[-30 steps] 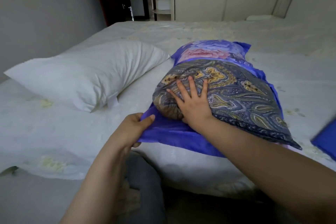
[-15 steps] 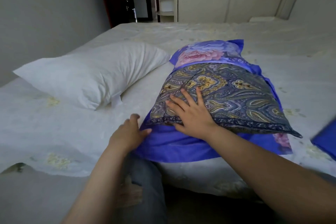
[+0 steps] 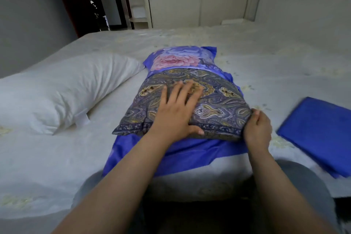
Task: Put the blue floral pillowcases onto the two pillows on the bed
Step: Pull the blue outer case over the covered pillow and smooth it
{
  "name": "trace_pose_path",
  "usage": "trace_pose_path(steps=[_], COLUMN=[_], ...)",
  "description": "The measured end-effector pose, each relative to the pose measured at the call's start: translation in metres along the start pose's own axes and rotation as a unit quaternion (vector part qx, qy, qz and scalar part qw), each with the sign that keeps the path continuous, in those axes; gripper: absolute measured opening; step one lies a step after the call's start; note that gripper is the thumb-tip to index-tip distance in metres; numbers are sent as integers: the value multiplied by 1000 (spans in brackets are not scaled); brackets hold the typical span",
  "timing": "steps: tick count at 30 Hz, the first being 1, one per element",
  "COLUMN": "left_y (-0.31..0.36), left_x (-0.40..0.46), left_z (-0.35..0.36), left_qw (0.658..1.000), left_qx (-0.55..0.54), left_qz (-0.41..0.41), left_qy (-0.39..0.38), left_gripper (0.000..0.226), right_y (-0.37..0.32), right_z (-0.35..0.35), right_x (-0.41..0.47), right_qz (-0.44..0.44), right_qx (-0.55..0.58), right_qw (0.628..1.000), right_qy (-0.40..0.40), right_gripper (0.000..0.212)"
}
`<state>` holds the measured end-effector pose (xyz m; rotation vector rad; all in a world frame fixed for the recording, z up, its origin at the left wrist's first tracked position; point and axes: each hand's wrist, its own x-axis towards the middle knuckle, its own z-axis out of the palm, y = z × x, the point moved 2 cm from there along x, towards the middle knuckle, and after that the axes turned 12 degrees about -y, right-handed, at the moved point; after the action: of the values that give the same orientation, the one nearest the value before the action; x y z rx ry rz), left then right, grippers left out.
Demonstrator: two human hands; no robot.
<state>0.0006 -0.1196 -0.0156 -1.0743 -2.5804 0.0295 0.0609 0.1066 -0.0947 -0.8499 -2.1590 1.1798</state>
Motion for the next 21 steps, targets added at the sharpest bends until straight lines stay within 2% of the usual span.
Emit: trace_pose_path(steps=[2, 3, 5, 7, 10, 12, 14, 16, 18, 19, 21], left_y=[27, 36, 49, 53, 48, 37, 29, 25, 20, 18, 13], left_x=[13, 19, 27, 34, 41, 45, 50, 54, 57, 58, 62], left_z=[5, 10, 22, 30, 29, 26, 27, 34, 42, 45, 48], left_qw=[997, 994, 989, 987, 994, 997, 996, 994, 991, 988, 982], left_qx=[36, 54, 88, 97, 49, 6, -20, -32, -44, -55, -74], left_qz=[67, 84, 97, 94, 58, 18, -9, -22, -39, -51, -70], left_qy=[-16, -35, -70, -84, -78, -81, -86, -104, -125, -137, -161], left_gripper=[122, 123, 126, 124, 109, 99, 96, 94, 93, 92, 90], right_y=[21, 25, 28, 28, 26, 19, 2, -12, -11, -4, 12], right_z=[-4, -5, -5, -6, -10, -9, -13, -33, -64, -79, -98], right_x=[10, 10, 11, 11, 7, 0, -15, -32, -43, -47, -49], right_qz=[144, 163, 138, 128, 119, 68, 8, 31, 65, 75, 99], right_qx=[-19, -64, -138, -129, -129, -122, -53, 104, 234, 246, 196], right_qw=[985, 976, 971, 969, 959, 962, 972, 972, 952, 950, 958], right_qy=[-96, -127, -138, -169, -223, -237, -228, -209, -187, -179, -186], right_gripper=[67, 70, 64, 52, 32, 31, 28, 16, 4, 8, 15])
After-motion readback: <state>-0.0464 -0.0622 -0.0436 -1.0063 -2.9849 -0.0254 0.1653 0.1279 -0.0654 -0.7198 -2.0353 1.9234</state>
